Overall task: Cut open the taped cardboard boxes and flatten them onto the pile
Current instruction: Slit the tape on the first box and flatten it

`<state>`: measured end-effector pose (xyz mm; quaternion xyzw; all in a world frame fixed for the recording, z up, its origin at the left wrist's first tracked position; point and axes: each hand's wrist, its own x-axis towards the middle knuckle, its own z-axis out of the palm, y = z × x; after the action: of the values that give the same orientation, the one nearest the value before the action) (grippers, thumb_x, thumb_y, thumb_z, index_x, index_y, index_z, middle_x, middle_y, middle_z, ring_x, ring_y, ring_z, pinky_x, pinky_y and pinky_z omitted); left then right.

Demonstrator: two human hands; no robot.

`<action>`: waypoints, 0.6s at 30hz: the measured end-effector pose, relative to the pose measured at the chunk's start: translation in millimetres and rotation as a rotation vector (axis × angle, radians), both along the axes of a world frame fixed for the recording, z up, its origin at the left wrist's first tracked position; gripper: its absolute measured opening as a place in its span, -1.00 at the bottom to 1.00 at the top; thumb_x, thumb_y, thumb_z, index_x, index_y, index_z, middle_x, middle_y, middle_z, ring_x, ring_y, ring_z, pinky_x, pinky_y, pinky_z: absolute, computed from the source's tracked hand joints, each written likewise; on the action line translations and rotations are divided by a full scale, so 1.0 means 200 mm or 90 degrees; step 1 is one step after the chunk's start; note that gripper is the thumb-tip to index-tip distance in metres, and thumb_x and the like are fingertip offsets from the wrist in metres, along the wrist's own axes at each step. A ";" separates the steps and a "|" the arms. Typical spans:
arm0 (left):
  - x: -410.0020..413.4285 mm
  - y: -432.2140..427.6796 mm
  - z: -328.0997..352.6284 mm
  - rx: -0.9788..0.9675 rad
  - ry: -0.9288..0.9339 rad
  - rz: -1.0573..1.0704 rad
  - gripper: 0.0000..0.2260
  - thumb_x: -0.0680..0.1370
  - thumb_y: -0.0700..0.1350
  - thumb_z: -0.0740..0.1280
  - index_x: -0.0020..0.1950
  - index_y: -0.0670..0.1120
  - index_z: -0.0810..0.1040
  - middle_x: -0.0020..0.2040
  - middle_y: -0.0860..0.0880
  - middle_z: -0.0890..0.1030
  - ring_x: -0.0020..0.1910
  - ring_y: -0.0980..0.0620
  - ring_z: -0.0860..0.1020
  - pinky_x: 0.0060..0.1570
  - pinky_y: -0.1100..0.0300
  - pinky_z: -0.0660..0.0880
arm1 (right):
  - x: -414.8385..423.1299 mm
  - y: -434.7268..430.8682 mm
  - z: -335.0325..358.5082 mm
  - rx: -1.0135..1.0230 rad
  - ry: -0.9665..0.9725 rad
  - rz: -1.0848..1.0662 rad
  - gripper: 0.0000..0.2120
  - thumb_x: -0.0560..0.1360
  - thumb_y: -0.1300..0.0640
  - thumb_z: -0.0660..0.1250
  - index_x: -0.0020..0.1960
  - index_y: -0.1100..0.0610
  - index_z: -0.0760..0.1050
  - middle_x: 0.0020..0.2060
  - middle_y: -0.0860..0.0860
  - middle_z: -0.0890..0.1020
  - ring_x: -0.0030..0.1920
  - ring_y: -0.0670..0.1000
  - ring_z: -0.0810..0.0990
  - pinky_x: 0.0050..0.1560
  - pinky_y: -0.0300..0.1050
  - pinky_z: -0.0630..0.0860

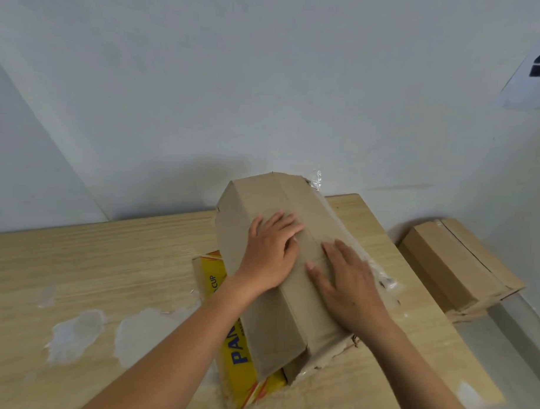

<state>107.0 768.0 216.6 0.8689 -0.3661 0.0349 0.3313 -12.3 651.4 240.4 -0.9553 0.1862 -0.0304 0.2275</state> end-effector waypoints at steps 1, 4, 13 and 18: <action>0.02 0.02 -0.01 -0.039 0.006 0.005 -0.57 0.52 -0.06 0.05 0.33 -0.01 0.51 0.40 0.05 0.44 0.46 0.06 0.27 0.38 0.18 -0.05 | 0.01 0.02 -0.01 0.012 0.008 0.003 -0.41 0.57 -0.23 0.05 0.51 0.00 0.11 0.50 0.01 0.16 0.50 0.02 0.09 0.49 0.07 -0.01; 0.12 0.09 -0.01 -0.097 0.001 0.039 -0.61 0.52 -0.07 0.13 0.29 -0.02 0.54 0.31 0.07 0.52 0.37 0.10 0.38 0.21 0.28 0.07 | 0.02 0.03 -0.01 0.052 -0.007 0.008 -0.41 0.57 -0.20 0.08 0.52 0.00 0.10 0.49 -0.02 0.21 0.49 -0.03 0.15 0.46 -0.05 0.09; 0.53 0.29 -0.02 0.036 0.140 0.159 -0.35 0.57 0.24 0.17 0.57 -0.01 0.07 0.59 -0.02 -0.01 0.56 -0.03 -0.07 0.49 -0.04 -0.04 | 0.05 0.03 0.02 0.064 -0.029 0.029 -0.39 0.53 -0.18 0.17 0.51 0.02 0.18 0.45 -0.10 0.31 0.42 -0.12 0.29 0.30 -0.36 0.15; 0.53 0.40 -0.09 -0.158 0.462 0.211 -0.15 0.46 0.33 0.27 0.58 0.07 -0.10 0.59 0.00 -0.06 0.55 -0.01 0.01 0.49 -0.07 0.08 | 0.07 0.06 0.02 0.043 -0.024 0.013 -0.40 0.54 -0.16 0.18 0.51 0.04 0.19 0.45 -0.08 0.32 0.42 -0.10 0.29 0.29 -0.36 0.14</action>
<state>212.7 847.7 198.2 0.8255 -0.0735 -0.1769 0.5310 2.3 662.8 243.9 -0.9482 0.1729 -0.0399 0.2634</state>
